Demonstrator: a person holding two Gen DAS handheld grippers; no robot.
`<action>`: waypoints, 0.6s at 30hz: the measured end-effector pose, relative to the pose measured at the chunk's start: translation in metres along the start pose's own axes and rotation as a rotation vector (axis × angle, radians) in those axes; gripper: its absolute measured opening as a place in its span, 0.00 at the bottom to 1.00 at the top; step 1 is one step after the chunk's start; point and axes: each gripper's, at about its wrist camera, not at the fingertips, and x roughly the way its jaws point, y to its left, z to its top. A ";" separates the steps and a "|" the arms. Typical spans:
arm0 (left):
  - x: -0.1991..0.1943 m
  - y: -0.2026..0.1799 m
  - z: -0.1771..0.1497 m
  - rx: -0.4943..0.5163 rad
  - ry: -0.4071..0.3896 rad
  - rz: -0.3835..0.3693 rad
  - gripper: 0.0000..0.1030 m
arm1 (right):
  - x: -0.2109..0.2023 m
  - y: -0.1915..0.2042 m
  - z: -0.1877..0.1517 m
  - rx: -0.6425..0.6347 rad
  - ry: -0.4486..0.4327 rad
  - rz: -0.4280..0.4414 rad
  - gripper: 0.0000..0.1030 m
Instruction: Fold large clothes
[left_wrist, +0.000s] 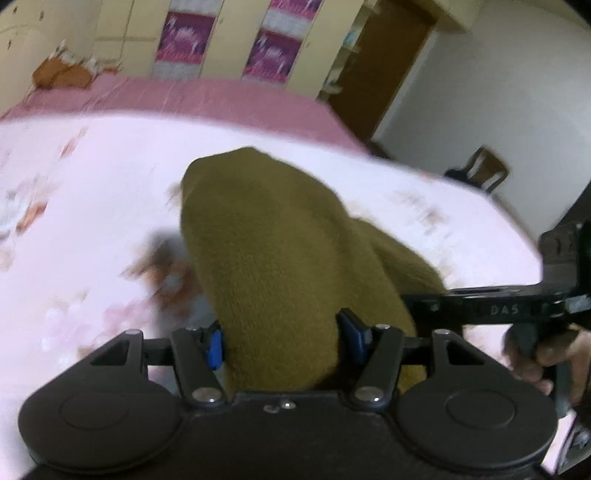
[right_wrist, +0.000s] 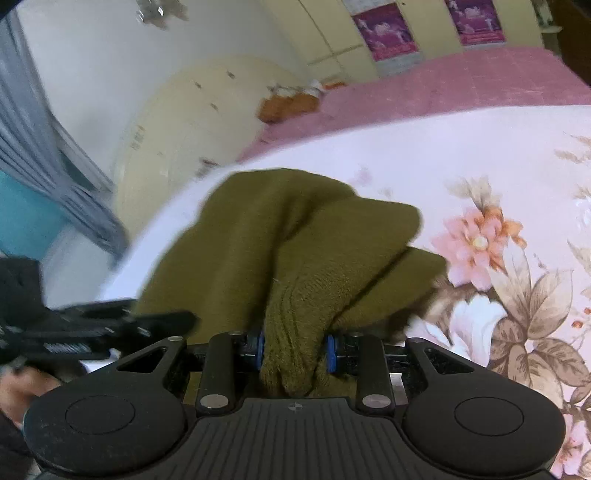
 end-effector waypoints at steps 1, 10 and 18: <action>0.009 0.013 -0.009 -0.022 0.003 0.011 0.70 | 0.019 -0.016 -0.011 0.031 0.028 -0.064 0.28; 0.004 0.036 -0.010 -0.107 -0.056 -0.075 0.72 | 0.020 -0.042 -0.015 0.178 -0.014 -0.019 0.29; -0.043 0.007 0.000 0.038 -0.154 -0.099 0.59 | -0.050 0.005 -0.001 -0.059 -0.147 -0.101 0.34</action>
